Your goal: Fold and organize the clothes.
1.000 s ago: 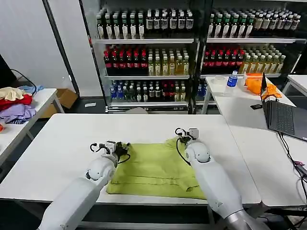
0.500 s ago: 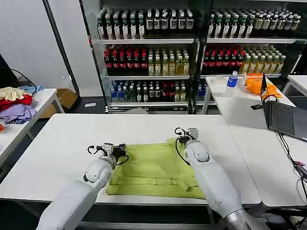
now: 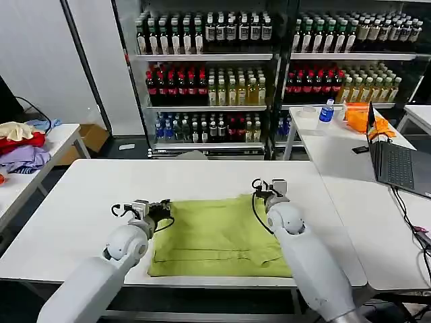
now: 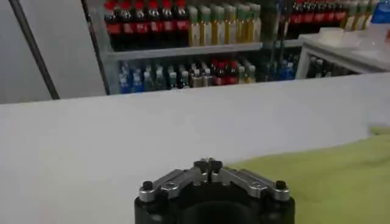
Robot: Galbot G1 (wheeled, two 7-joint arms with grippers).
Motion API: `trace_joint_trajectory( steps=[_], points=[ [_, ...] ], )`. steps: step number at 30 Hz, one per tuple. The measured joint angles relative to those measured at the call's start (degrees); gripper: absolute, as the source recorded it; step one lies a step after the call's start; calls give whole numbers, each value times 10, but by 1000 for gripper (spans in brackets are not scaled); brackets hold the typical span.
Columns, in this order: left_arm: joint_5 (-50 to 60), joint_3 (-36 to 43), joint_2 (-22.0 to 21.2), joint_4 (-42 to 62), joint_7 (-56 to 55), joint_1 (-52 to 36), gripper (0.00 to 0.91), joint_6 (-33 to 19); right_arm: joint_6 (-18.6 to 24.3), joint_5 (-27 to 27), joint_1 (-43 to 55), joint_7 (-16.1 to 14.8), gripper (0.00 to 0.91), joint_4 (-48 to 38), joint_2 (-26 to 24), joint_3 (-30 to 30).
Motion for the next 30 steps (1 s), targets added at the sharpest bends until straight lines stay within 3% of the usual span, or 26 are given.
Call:
trace_joint_trajectory(
  steps=[14, 30],
  points=[
    [6, -42, 44, -108, 5, 80, 20, -5, -3, -14, -145, -9, 0, 177, -49, 56],
    [43, -60, 68, -161, 17, 184, 20, -6, -4, -27, -306, -17, 0, 305, -55, 130]
  ],
)
